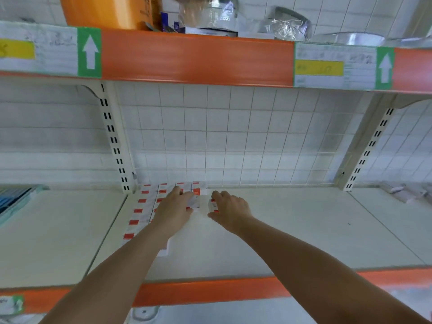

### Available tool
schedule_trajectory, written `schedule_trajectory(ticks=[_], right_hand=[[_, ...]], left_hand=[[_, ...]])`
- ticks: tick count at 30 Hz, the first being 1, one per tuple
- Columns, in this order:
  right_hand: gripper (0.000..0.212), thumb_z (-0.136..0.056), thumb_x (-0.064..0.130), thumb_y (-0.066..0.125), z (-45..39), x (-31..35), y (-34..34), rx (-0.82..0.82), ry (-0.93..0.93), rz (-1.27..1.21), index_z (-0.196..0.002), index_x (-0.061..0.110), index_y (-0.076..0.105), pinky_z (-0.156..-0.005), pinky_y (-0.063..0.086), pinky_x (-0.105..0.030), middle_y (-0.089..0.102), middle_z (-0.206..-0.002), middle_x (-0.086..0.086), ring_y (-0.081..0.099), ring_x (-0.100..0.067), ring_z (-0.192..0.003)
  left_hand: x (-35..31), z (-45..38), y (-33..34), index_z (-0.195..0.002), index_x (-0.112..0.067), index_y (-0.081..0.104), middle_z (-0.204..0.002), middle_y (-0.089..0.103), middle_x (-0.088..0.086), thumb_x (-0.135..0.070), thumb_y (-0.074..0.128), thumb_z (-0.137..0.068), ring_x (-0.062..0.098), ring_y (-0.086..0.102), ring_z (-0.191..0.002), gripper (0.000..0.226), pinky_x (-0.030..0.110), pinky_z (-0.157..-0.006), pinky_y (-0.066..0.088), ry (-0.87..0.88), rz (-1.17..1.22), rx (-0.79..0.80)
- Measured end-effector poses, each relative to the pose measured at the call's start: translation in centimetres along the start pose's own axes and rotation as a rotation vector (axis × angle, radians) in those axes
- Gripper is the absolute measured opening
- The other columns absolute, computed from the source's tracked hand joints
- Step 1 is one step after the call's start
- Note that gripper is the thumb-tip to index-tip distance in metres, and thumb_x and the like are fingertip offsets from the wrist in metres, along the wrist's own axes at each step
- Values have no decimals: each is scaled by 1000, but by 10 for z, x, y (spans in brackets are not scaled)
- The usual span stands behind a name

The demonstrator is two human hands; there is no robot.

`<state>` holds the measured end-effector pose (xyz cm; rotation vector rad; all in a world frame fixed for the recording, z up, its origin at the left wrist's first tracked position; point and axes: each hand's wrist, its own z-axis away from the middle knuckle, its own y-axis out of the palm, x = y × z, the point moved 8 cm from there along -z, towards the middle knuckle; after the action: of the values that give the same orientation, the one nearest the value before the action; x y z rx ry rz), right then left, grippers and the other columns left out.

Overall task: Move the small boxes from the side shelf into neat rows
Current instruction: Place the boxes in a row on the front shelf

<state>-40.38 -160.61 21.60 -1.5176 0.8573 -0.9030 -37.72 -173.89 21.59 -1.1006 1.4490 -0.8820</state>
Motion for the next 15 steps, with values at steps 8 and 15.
schedule_trajectory(ticks=[8, 15], right_hand=[[47, -90, 39, 59, -33, 2, 17, 11, 48, -54, -130, 19, 44, -79, 46, -34, 54, -121, -4, 58, -26, -108], [49, -89, 43, 61, -54, 3, 27, 39, 75, -121, -129, 19, 46, -84, 47, -35, 54, -121, -4, 57, -25, -109]], left_hand=[[9, -23, 13, -138, -26, 45, -122, 45, 1, -24, 54, -95, 17, 51, -105, 43, 23, -81, 43, -7, -124, -33], [27, -42, 24, -140, -31, 41, -131, 45, -1, -28, 50, -96, 20, 43, -120, 45, 32, -101, 37, -40, -249, -25]])
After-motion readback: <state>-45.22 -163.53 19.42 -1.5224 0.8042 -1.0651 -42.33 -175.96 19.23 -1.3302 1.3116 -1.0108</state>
